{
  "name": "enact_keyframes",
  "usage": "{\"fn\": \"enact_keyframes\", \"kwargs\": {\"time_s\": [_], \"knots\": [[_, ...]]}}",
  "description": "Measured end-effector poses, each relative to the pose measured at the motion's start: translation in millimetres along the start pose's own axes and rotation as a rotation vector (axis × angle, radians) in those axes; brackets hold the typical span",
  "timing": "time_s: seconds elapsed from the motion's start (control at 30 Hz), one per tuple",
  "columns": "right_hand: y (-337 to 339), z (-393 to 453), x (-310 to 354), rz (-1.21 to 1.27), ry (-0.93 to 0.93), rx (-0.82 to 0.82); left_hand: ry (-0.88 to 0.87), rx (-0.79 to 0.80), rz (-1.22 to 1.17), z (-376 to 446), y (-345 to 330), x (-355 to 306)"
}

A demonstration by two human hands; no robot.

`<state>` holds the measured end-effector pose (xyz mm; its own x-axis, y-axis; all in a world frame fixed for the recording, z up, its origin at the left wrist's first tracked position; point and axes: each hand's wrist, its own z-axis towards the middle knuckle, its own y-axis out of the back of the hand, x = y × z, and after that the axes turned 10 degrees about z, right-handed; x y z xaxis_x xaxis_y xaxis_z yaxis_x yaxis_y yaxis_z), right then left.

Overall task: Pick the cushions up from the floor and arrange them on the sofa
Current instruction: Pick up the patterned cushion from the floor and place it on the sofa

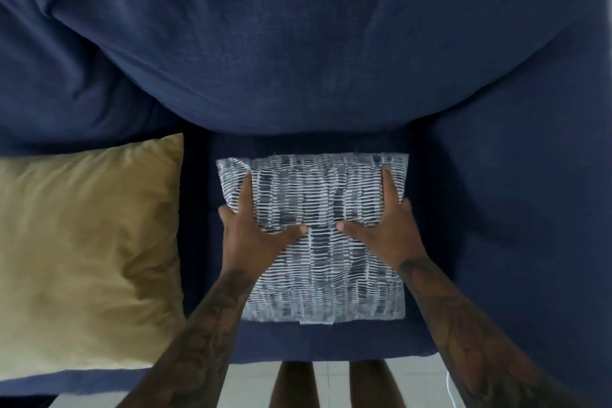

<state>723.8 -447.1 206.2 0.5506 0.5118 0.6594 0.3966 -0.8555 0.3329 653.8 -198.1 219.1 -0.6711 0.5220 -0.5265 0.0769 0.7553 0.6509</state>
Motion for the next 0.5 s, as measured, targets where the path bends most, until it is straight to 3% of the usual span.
{"fn": "enact_keyframes", "kwargs": {"time_s": [0.17, 0.33, 0.5], "knots": [[12, -7, 29, 0.135, 0.268, -0.165, -0.163, -0.231, -0.051, -4, 14, -25], [19, -2, 55, 0.084, 0.564, -0.387, -0.38, -0.538, -0.039, 8, 27, -53], [17, 19, 69, 0.045, 0.708, -0.542, -0.36, -0.519, -0.046, 34, 33, -70]]}}
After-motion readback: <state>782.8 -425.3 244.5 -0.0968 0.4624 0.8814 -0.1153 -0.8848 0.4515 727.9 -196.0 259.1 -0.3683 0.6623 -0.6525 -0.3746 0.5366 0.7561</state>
